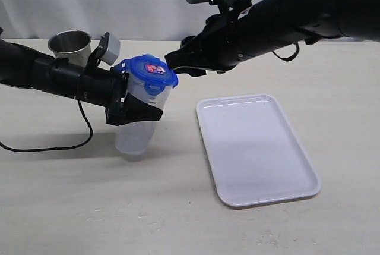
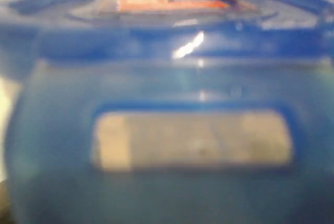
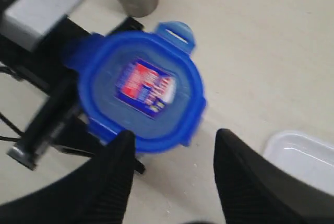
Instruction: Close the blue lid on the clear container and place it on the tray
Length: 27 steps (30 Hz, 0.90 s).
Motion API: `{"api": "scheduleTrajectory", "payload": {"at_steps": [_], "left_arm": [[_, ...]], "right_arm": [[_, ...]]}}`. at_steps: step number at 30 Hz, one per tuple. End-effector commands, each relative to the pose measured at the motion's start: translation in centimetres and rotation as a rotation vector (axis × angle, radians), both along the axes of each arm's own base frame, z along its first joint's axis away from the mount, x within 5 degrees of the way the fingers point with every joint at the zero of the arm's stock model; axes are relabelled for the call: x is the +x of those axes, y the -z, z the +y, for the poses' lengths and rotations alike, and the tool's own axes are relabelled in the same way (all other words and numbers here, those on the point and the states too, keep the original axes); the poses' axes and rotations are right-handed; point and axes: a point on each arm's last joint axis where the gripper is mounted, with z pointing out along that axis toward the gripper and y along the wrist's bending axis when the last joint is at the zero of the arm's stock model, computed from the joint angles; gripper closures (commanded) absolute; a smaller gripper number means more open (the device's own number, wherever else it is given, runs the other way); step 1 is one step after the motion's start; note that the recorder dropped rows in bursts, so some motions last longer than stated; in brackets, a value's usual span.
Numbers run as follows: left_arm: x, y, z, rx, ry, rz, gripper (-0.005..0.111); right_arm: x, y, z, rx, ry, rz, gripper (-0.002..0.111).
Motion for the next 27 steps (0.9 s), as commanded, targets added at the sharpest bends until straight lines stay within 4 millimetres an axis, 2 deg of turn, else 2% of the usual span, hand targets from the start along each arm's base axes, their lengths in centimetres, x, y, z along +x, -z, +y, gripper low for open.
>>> {"api": "scheduleTrajectory", "payload": {"at_steps": [1,4,5,10,14,17,20,23,25,27], "left_arm": [[0.2,0.0,-0.6,0.036,0.002,-0.041,0.075],[0.2,-0.1,-0.6,0.03,0.002,-0.041,0.102],[0.2,-0.1,-0.6,0.026,0.001,-0.04,0.107],[0.3,-0.1,-0.6,0.028,-0.011,-0.041,0.107],[0.2,-0.1,-0.6,0.024,-0.008,-0.041,0.107],[0.2,-0.2,-0.7,0.019,-0.003,-0.04,0.107],[0.2,-0.6,-0.9,-0.039,-0.006,-0.034,0.107],[0.3,-1.6,-1.2,-0.157,-0.025,-0.029,0.107],[0.4,-1.9,-1.2,-0.185,-0.04,-0.03,0.107],[0.5,-1.9,-1.2,-0.181,-0.044,-0.032,0.107]], "right_arm": [[0.5,-1.3,0.9,0.068,-0.044,-0.032,0.061],[0.6,-1.6,1.0,0.07,-0.048,-0.041,0.061],[0.6,-1.6,1.0,0.07,-0.049,-0.041,0.061],[0.4,-1.4,1.0,0.058,-0.072,-0.028,0.06],[-0.6,-0.6,1.7,-0.058,-0.25,-0.065,0.052],[-1.0,0.0,2.3,-0.16,-0.295,-0.111,0.05],[-0.6,-0.5,2.3,-0.14,-0.18,-0.135,0.05],[-0.3,-1.8,1.7,-0.089,-0.096,-0.19,0.051],[-0.3,-2.4,0.9,-0.05,-0.037,-0.235,0.056],[-0.4,-2.3,-0.6,-0.017,0.045,-0.295,0.069]]}}
